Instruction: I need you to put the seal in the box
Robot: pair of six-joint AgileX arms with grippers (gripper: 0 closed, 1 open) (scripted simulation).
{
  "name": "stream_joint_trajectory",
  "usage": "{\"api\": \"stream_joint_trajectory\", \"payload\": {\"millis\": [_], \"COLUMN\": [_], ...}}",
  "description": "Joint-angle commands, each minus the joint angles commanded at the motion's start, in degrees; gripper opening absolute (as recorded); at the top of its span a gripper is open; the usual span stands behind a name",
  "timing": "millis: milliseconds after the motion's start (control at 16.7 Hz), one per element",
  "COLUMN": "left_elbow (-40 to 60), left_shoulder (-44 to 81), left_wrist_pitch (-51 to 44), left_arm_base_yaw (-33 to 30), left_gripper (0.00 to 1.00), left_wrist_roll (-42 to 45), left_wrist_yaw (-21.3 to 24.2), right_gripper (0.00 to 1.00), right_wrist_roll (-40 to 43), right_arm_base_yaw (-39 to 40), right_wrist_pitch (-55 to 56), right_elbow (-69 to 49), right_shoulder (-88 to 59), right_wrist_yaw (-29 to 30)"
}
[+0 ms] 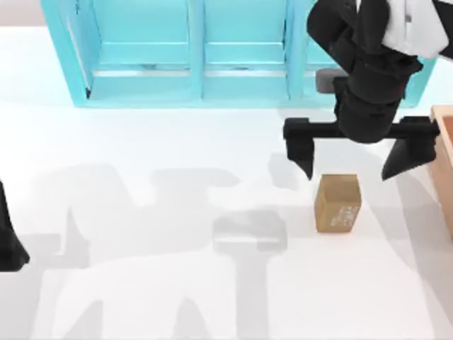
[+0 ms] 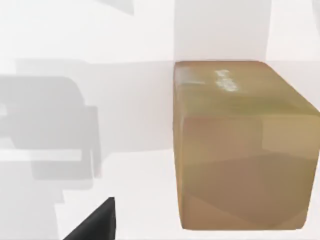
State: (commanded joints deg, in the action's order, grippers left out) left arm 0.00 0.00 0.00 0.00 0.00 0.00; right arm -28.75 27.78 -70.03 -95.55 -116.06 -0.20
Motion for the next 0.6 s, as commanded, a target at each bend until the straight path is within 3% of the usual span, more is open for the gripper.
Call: {"api": "stream_joint_trajectory", "payload": {"millis": [360,600], "left_elbow": [0.00,0.00], "left_shoulder": [0.00,0.00], "left_wrist_pitch": [0.00,0.00], "left_arm_base_yaw": [0.00,0.00], "left_gripper": [1.00,1.00], "left_wrist_roll": [0.00,0.00], "left_wrist_yaw": [0.00,0.00], "right_gripper": [1.00,1.00], "right_wrist_roll": [-0.31,-0.36], "right_arm_base_yaw": [0.26,0.30], "right_wrist_pitch": [15.16,16.66], "right_elbow": [10.80,12.28], "right_shoulder": [-3.30,-3.79], "right_wrist_yaw": [0.02,0.03]}}
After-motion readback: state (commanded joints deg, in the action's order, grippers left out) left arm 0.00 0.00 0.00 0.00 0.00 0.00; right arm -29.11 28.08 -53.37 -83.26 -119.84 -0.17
